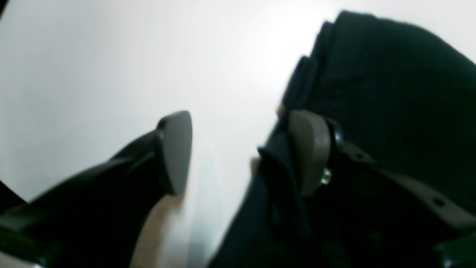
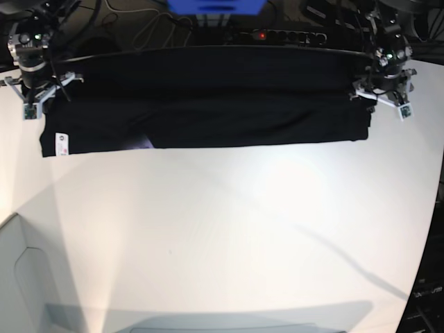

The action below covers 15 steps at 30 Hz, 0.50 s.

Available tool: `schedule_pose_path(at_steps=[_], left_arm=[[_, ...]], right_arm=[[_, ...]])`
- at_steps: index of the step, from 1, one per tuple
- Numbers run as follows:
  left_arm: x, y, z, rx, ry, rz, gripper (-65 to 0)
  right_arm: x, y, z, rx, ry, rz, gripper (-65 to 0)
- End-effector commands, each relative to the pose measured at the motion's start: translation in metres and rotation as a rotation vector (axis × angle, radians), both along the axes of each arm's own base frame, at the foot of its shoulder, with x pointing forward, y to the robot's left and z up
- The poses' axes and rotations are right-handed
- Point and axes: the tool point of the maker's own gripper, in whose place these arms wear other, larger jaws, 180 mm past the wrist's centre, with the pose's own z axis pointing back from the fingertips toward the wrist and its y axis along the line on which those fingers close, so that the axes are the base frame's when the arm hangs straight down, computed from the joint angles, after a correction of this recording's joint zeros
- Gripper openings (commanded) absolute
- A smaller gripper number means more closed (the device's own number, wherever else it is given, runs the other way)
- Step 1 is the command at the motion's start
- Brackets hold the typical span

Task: Fold the T-shirt properly
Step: 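Regrasp the folded edge with the right gripper and pull it taut, then hold the folded strip edges with both grippers, adjusting the grip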

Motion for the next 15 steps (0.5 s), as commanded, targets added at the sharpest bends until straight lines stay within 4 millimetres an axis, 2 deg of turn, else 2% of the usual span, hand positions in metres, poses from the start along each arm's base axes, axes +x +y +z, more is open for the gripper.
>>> schedule_pose_path(at_steps=[1,7,12,15], left_arm=[[0.006,0.007,0.012,0.036,-0.033,-0.006,-26.0],[0.007,0.007,0.012,0.036,-0.032,-0.01,-26.0],[0.006,0.007,0.012,0.037,-0.032,-0.011,-26.0],[0.006,0.013,0.015,0.055,-0.026,-0.019,-26.0]], right_arm=[[-0.002,-0.007,0.009,-0.027,-0.023,-0.005,-65.0],[-0.034,-0.025,0.005,-0.03,0.01,-0.12,-65.0],[-0.052,-0.022,-0.004,-0.024,0.068,-0.113,-65.0],[-0.052,-0.017,-0.007,-0.016,0.076,-0.097,-65.0]])
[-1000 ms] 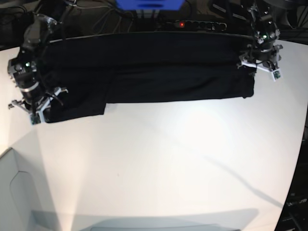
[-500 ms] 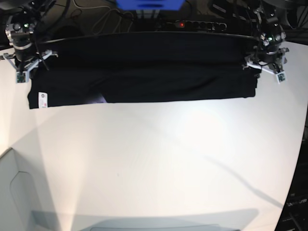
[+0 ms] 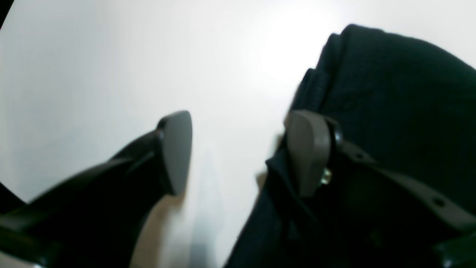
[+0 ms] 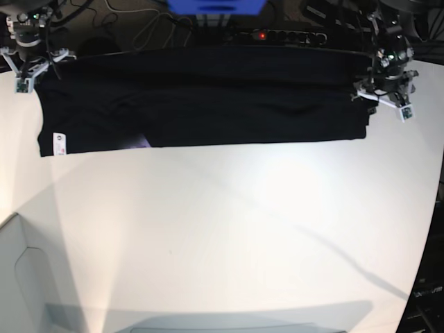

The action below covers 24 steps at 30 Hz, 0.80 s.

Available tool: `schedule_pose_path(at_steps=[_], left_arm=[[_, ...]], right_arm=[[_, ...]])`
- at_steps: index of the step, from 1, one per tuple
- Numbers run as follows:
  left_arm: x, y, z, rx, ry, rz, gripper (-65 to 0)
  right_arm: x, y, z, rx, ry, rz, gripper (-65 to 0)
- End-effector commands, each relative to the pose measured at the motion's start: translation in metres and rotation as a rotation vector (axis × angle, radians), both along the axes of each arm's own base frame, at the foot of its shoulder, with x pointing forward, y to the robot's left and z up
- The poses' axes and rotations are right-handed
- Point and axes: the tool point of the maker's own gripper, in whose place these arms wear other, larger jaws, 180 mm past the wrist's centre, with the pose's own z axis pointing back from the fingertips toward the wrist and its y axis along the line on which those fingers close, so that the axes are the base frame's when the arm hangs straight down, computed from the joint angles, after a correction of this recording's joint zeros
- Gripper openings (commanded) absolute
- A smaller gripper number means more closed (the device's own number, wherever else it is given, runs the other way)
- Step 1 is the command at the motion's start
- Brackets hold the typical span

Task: Fold the T-shirt properly
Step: 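Hold the folded strip edges with both grippers, adjusting the grip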

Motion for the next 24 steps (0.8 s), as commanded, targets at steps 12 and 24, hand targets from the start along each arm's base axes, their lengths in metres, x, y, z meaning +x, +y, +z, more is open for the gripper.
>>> schedule_pose_path(at_steps=[12,24], left_arm=[[-0.008,0.006,0.028,0.09,-0.013,-0.063,-24.6],[-0.018,0.006,0.022,0.086,0.014,-0.061,-22.7]], right_arm=[[0.002,0.006,0.002,0.005,-0.018,0.017,-65.0],[0.013,0.006,-0.009,0.046,-0.031,-0.002,-64.1]])
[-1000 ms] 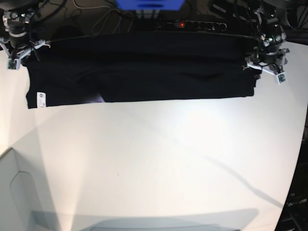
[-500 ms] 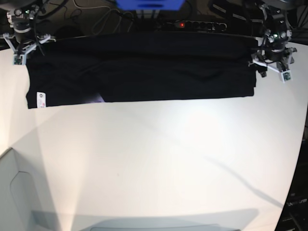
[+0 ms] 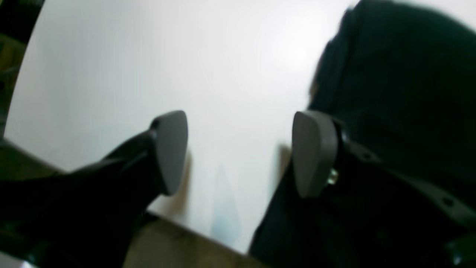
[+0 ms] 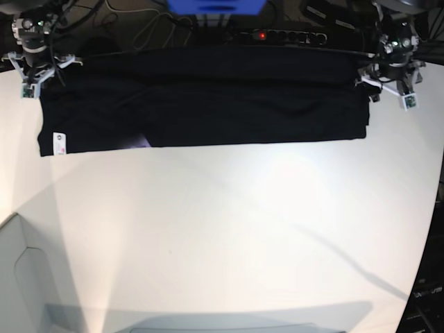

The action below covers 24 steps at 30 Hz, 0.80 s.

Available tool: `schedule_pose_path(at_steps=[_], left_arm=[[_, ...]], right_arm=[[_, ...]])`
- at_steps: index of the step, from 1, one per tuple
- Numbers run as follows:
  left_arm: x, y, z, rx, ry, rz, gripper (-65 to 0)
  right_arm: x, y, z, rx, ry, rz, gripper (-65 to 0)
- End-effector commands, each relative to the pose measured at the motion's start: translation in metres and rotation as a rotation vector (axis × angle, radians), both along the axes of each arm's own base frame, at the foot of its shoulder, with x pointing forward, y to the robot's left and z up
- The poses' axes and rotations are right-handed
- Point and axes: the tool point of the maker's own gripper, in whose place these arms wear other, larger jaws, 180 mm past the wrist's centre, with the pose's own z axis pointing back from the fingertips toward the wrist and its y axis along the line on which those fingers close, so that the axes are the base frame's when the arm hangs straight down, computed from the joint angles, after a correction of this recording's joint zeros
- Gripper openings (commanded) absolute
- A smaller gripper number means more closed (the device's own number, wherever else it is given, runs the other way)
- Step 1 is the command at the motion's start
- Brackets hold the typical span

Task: Fold the T-shirt properly
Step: 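Hold the folded strip edges with both grippers, adjusting the grip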

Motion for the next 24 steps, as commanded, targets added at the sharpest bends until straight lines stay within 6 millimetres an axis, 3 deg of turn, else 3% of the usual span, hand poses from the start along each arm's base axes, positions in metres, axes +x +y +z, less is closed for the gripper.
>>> schedule_pose_path(at_steps=[1,7,14,17,20,24], left_arm=[[0.008,0.005,0.012,0.029,-0.038,-0.013,-22.7],[0.006,0.005,0.01,0.026,-0.034,-0.009,-22.7],[0.006,0.005,0.01,0.025,-0.034,-0.009,-22.7],[0.006,0.005,0.01,0.025,-0.034,-0.009,-22.7],[0.006,0.004,0.01,0.023,-0.034,-0.008,-22.7],[0.005,0.004,0.009,0.022,-0.034,-0.007,-22.6]], right_arm=[[0.001,-0.003,0.003,-0.011,-0.009,0.012,-61.5],[0.006,-0.015,-0.008,0.002,-0.001,0.01,-46.7],[0.021,-0.03,-0.021,0.03,-0.006,-0.003,-46.2],[0.027,-0.036,-0.012,0.006,-0.024,0.002,-45.6],[0.028,-0.047,0.01,-0.049,-0.064,-0.015,-45.1],[0.034,-0.039,0.038,-0.103,-0.115,-0.002,-38.7]])
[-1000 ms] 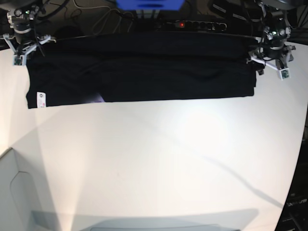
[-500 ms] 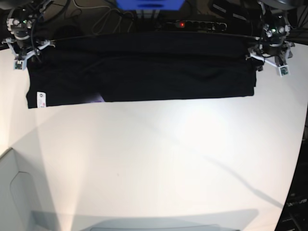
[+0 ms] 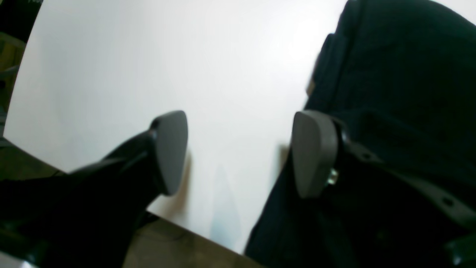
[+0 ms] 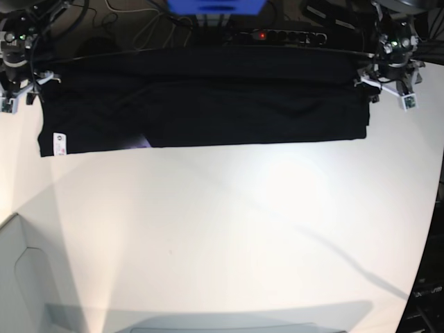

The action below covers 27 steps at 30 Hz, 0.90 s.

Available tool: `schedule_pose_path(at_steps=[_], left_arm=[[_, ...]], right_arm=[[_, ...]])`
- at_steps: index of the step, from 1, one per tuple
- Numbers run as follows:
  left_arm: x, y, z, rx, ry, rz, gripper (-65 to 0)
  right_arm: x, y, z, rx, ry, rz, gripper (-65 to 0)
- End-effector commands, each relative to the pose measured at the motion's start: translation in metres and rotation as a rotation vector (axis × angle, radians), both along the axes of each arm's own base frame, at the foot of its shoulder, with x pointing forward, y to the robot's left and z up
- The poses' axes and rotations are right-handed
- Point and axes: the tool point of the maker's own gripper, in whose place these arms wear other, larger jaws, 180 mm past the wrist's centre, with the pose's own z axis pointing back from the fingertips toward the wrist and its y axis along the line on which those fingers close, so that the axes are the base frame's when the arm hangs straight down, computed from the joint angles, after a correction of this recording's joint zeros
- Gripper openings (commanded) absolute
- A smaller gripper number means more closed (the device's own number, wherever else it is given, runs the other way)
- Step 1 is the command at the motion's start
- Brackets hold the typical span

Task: Fold the T-shirt properly
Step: 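Hold the folded strip edges with both grippers, adjusting the grip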

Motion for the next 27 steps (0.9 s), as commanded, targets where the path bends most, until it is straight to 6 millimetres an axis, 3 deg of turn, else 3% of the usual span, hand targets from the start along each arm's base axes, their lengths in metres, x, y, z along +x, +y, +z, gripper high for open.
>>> schedule_pose_path(at_steps=[1,4,11,20,27], left_arm=[[0.005,0.005,0.01,0.026,-0.029,-0.008,-22.6],[0.005,0.004,0.01,0.026,-0.031,-0.009,-22.6],[0.004,-0.001,0.006,0.009,-0.029,-0.004,-22.6],[0.001,-0.02,-0.005,-0.178,-0.069,0.042,-22.6],[-0.011,-0.017,-0.023,-0.213,-0.029,0.08,-22.6]], right_arm=[[0.008,0.004,0.017,-0.026,-0.054,0.029,-37.1],[0.007,0.029,0.011,0.007,-0.046,0.061,-34.3],[0.005,0.084,-0.027,0.131,0.038,0.198,-34.1],[0.012,0.082,-0.065,0.217,0.083,0.183,-34.1],[0.018,0.075,-0.066,0.21,0.086,0.189,-34.2]])
